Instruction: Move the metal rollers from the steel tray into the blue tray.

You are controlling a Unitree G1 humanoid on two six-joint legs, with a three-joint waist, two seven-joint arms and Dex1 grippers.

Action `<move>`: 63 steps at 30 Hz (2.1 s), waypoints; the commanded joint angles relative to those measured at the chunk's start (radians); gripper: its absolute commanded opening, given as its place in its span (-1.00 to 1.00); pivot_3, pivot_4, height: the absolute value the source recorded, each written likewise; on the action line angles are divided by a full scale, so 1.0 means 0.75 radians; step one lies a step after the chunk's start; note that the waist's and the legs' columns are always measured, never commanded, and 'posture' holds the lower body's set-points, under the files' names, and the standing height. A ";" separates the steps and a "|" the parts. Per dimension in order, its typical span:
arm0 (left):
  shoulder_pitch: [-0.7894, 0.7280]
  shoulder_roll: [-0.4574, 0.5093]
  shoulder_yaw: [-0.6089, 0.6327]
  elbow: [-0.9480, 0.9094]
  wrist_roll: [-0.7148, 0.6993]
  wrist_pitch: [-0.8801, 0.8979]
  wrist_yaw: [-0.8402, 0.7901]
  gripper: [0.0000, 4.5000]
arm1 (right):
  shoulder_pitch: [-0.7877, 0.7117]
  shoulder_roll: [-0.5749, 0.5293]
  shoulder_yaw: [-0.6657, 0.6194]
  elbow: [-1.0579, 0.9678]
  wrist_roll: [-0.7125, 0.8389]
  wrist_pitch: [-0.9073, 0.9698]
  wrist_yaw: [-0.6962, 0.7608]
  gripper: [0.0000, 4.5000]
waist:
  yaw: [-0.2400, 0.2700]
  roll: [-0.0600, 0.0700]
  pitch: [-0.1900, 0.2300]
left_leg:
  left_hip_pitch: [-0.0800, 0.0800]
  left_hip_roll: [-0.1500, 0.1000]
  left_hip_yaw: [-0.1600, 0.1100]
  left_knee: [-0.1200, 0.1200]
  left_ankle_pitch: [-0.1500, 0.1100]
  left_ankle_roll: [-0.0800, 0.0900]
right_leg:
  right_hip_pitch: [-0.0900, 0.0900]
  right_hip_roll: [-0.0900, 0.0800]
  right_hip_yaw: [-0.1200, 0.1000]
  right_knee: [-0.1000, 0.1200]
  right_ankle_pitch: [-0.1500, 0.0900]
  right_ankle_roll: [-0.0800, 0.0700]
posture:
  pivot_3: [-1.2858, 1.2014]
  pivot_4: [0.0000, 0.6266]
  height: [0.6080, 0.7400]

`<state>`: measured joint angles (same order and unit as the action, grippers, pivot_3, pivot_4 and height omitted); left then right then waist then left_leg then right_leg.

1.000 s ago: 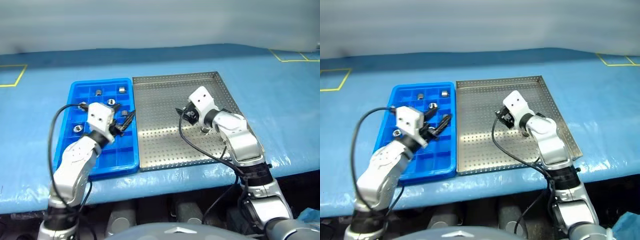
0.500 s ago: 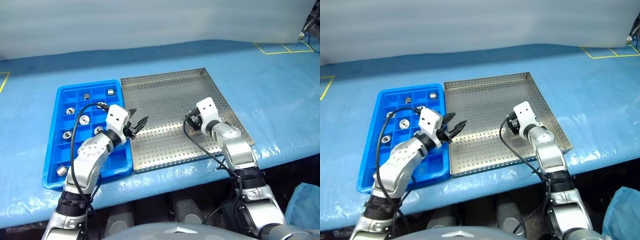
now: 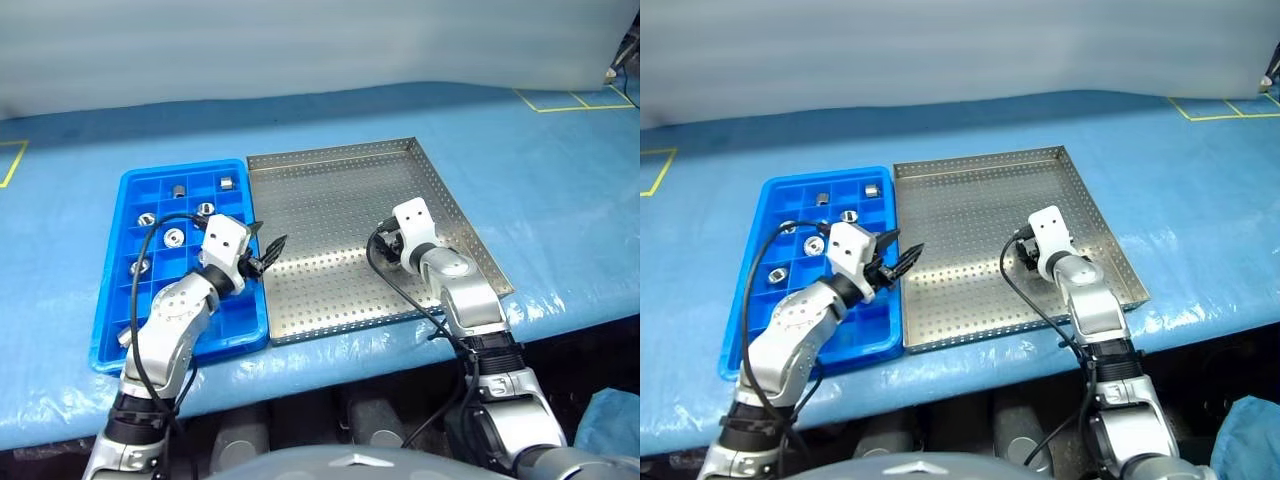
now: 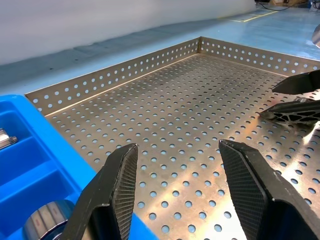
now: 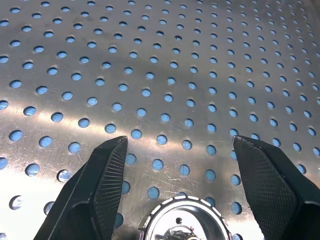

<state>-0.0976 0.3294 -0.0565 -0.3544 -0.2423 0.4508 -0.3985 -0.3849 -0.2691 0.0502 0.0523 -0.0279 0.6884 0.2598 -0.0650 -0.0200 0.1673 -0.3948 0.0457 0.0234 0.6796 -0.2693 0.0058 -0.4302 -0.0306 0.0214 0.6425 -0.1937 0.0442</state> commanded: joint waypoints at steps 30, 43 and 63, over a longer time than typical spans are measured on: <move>0.201 0.155 0.272 -0.382 -0.195 0.230 -0.042 0.25 | 0.082 -0.041 0.172 -0.471 0.207 0.138 0.274 -0.24 | -0.028 -0.002 -0.004 | 0.000 0.001 0.000 -0.001 0.000 0.000 | -0.002 0.001 0.001 0.001 -0.002 0.000 | -0.03 -0.52 1.00; 0.753 0.355 0.823 -0.699 -0.368 0.426 -0.123 0.25 | -0.218 0.117 0.608 -0.509 0.387 0.080 0.642 -0.24 | 0.014 -0.004 -0.003 | -0.001 0.005 -0.004 -0.003 0.000 0.000 | -0.004 0.003 -0.003 0.001 -0.005 -0.005 | 0.07 -0.52 1.00; 0.832 0.248 0.790 -0.723 -0.336 0.388 -0.008 0.25 | -0.152 0.371 0.705 -0.109 0.345 0.023 0.561 0.35 | 0.102 -0.007 -0.004 | -0.002 0.005 -0.001 -0.003 0.000 -0.004 | -0.011 0.001 -0.005 0.001 -0.006 -0.006 | 0.14 -0.52 1.00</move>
<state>0.5326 0.5082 0.5392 -0.8985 -0.5076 0.7579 -0.4110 -0.5118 0.0010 0.5900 -0.0249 0.2335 0.7205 0.6902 0.0117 -0.0255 0.1643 -0.3962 0.0496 0.0227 0.6773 -0.2691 0.0029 -0.4388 -0.0296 0.0177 0.6436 -0.1979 0.0399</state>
